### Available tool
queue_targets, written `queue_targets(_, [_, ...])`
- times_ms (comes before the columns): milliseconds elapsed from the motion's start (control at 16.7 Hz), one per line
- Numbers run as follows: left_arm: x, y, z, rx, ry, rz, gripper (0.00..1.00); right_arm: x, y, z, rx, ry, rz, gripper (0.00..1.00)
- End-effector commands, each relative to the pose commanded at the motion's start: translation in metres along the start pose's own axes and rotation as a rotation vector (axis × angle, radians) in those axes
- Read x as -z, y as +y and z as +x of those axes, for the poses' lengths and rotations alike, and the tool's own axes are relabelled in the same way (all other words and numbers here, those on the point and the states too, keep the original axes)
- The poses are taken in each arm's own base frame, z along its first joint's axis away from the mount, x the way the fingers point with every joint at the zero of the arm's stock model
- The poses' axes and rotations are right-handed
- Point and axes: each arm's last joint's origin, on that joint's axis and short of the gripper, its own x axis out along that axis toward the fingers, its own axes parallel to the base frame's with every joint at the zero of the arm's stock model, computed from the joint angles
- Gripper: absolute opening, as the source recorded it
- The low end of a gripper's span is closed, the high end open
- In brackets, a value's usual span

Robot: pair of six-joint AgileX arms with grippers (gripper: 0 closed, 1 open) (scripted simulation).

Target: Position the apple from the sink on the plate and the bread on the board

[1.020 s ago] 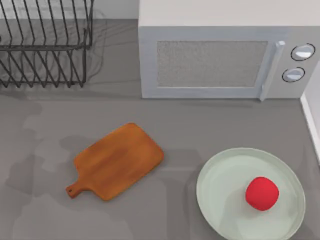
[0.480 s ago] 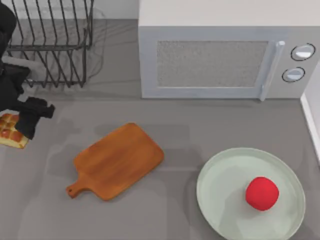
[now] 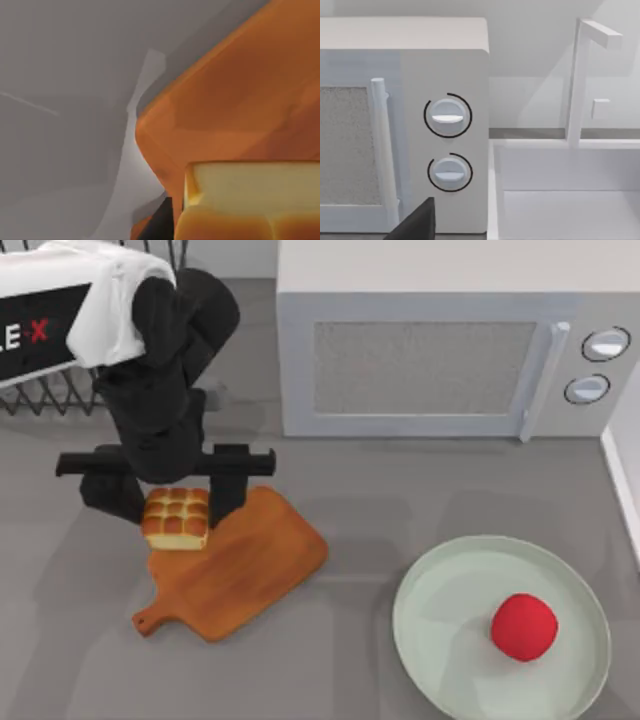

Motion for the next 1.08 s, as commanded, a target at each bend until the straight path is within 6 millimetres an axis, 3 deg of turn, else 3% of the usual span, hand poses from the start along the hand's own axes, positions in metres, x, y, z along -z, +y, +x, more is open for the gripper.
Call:
queue_targets(240, [0.009,-0.027,-0.001,0.008,-0.024,-0.021,0.00,0.000,0.000,0.000,0.000,0.000,0.000,1.00])
queue_targets(600, [0.009,-0.025,0.001,0.008,-0.022,-0.023,0.00,0.000,0.000,0.000,0.000,0.000,0.000,1.00])
queue_targets(1080, [0.009,-0.027,0.024,0.008,-0.021,-0.021,0.00,0.000,0.000,0.000,0.000,0.000,0.000,1.00])
